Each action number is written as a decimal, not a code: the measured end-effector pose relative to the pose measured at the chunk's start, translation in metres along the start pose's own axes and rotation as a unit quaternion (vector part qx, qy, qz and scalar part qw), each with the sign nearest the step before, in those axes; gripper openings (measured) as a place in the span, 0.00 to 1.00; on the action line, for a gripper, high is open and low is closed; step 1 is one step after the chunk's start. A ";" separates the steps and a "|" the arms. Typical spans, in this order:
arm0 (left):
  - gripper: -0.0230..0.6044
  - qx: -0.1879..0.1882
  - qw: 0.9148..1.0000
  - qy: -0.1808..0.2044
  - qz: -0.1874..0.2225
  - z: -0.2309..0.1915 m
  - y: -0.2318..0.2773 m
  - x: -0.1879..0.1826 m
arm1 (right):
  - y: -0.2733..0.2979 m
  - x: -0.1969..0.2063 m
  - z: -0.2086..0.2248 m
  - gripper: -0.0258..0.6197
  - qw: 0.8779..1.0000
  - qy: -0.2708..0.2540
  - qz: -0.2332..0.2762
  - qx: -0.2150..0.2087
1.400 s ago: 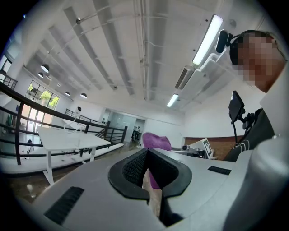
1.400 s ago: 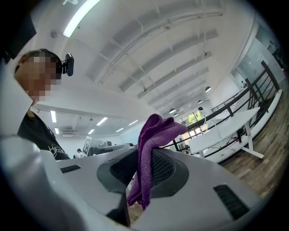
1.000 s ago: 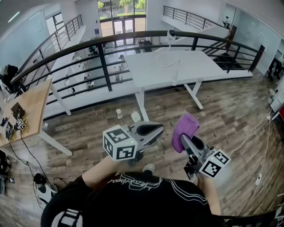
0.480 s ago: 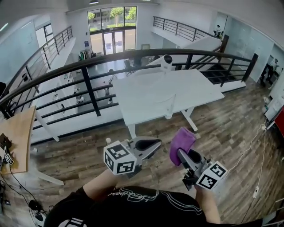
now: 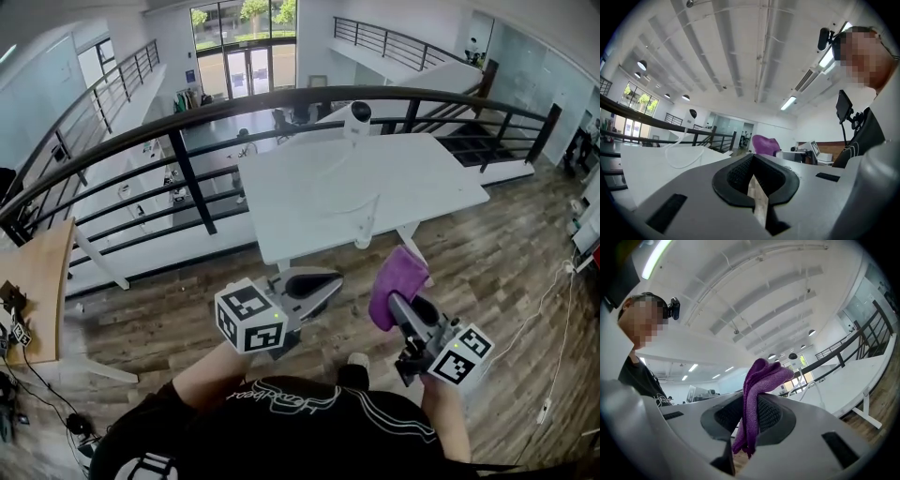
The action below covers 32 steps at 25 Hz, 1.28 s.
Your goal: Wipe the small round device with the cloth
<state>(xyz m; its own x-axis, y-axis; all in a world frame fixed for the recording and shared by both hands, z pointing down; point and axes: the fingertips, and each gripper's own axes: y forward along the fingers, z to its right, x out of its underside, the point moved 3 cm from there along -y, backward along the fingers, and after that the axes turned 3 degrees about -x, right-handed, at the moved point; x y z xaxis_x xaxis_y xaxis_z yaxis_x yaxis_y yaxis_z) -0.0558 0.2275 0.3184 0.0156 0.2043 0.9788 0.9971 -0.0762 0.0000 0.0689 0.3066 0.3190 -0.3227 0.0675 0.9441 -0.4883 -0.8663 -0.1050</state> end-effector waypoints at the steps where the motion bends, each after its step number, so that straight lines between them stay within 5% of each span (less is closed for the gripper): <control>1: 0.05 -0.004 1.000 0.003 -0.001 -0.005 0.010 -0.001 | 0.001 -0.003 0.012 0.14 1.000 0.002 0.002 -0.004; 20: 0.05 -0.140 0.990 -0.001 0.018 -0.196 0.228 -0.031 | 0.090 -0.084 0.307 0.14 0.992 0.036 -0.029 -0.117; 25: 0.08 -0.192 0.981 0.000 0.023 -0.234 0.249 -0.038 | 0.112 -0.096 0.354 0.14 0.988 0.045 -0.039 -0.143; 32: 0.26 -0.246 0.969 0.018 -0.016 -0.292 0.249 -0.034 | 0.151 -0.088 0.379 0.14 0.983 0.060 -0.047 -0.168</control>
<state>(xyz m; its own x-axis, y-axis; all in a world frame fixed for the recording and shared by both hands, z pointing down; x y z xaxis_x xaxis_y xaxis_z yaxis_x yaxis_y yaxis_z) 0.1700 -0.0837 0.3453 -0.0264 0.1806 0.9832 0.8406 -0.5282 0.1196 0.3308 -0.0181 0.3385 -0.3463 0.2153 0.9131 -0.7541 -0.6428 -0.1344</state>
